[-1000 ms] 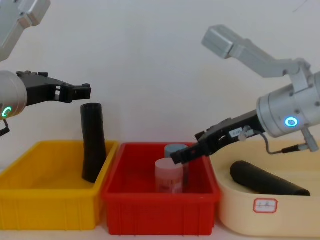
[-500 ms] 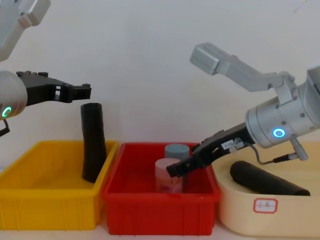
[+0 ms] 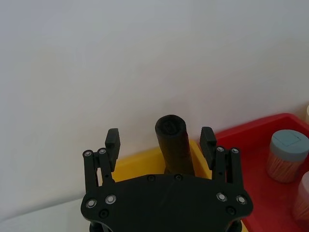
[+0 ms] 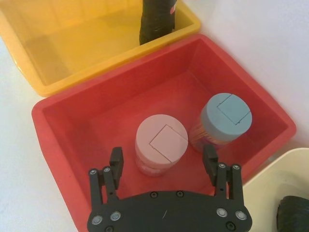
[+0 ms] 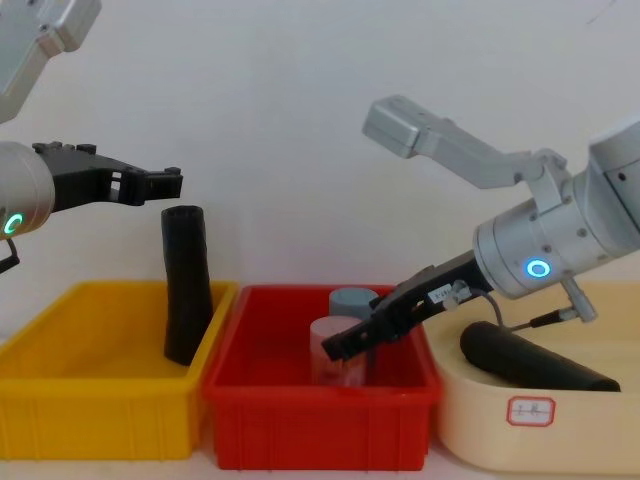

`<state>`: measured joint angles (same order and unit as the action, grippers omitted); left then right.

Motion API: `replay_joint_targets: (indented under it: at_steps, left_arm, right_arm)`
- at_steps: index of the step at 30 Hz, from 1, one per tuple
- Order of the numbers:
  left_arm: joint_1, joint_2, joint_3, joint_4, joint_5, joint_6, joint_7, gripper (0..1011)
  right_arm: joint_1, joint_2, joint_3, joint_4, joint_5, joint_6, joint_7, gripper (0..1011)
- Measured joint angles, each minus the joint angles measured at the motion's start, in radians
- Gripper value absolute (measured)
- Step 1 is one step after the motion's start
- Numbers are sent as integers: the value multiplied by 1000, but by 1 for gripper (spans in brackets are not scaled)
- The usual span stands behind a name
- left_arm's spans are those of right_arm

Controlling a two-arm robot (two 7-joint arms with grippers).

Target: Pick up the garbage bag with the one hand and transfer it to the other hand.

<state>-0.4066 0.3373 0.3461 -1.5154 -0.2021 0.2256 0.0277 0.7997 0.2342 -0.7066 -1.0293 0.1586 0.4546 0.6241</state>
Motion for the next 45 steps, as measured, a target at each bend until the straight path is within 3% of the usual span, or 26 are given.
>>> replay_joint_targets:
  at_steps: [19, 41, 45]
  left_arm:
    - [0, 0, 0, 0, 0, 0, 0, 1002]
    - [0, 0, 0, 0, 0, 0, 0, 1002]
    - [0, 0, 0, 0, 0, 0, 0, 1002]
  right_arm:
    - [62, -56, -30, 112, -41, -17, 27, 1000]
    - [114, -118, -38, 267, -67, -72, 47, 999]
    - [119, -124, -39, 283, -69, -77, 51, 931]
